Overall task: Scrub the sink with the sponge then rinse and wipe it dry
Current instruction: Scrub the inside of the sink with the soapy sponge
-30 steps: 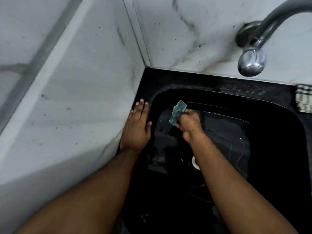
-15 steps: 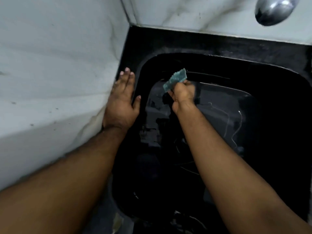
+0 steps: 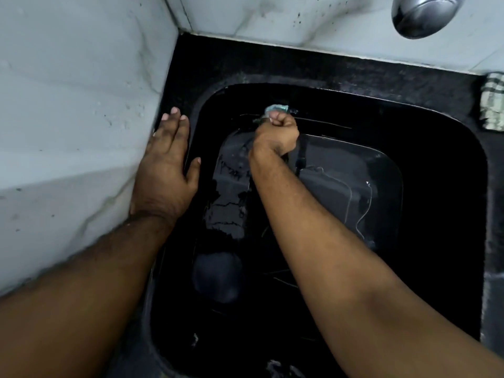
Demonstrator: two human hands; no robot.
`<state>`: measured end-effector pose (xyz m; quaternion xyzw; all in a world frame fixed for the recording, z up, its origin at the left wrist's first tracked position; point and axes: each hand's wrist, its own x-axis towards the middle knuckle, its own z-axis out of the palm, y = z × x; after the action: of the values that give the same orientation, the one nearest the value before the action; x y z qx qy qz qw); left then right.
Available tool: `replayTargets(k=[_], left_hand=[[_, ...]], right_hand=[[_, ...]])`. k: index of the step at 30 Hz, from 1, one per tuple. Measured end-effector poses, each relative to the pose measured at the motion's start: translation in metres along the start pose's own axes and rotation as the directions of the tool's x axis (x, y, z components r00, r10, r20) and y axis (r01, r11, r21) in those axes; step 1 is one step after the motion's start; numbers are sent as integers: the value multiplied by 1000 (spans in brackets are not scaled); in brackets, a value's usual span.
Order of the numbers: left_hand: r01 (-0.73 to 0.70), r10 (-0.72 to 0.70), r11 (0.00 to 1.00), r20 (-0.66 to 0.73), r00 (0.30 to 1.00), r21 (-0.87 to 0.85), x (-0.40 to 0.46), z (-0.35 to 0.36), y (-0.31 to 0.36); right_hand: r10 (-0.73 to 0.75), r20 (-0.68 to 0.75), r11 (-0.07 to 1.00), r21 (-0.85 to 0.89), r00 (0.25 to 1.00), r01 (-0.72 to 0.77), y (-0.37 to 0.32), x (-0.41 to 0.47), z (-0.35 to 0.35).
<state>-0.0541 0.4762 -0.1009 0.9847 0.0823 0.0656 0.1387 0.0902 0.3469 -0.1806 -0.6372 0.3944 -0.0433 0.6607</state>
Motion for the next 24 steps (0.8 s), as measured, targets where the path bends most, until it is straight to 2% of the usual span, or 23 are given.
replayTargets(k=[5,7,9,12,14,15,18,19,21,23,24], left_hand=[[-2,2,1000,-11,1000,9,1,1,0],[-13,13,1000,-16,1000,7,2,1,-1],[-13,13,1000,-12,1000,1,1,2,-1],[-17,17,1000,-11,1000,3,1,1,0],[-18,18,1000,-16,1000,6,1,1,0],[-18,18,1000,-8,1000,4,1,0,1],[-2,2,1000,6,1000,-4,1,-2,2],[-3,3,1000,11,1000,-10,1,-2,2],[0,0,1000,13,1000,-20,3,-1,1],[-2,3,1000,27,1000,-21,3,-1,1],[2,-1,1000,29,1000,-21,2,-1,2]], right_hand=[[-178,278,955,-184,944,234,21,-16,15],[-237,425,895,-255,874,366,19,-16,16],[-317,527,849,-214,789,484,7,-19,9],[-553,476,783,17,683,622,-17,-40,2],[-618,468,723,21,632,691,-9,-49,4],[-580,494,726,-48,648,686,2,-50,3],[-305,556,824,-254,773,507,33,-38,2],[-292,529,839,-258,797,479,33,-38,4],[-366,429,871,-156,826,467,23,-42,12],[-433,378,859,-101,818,501,21,-48,14],[-443,409,845,-106,798,524,24,-49,14]])
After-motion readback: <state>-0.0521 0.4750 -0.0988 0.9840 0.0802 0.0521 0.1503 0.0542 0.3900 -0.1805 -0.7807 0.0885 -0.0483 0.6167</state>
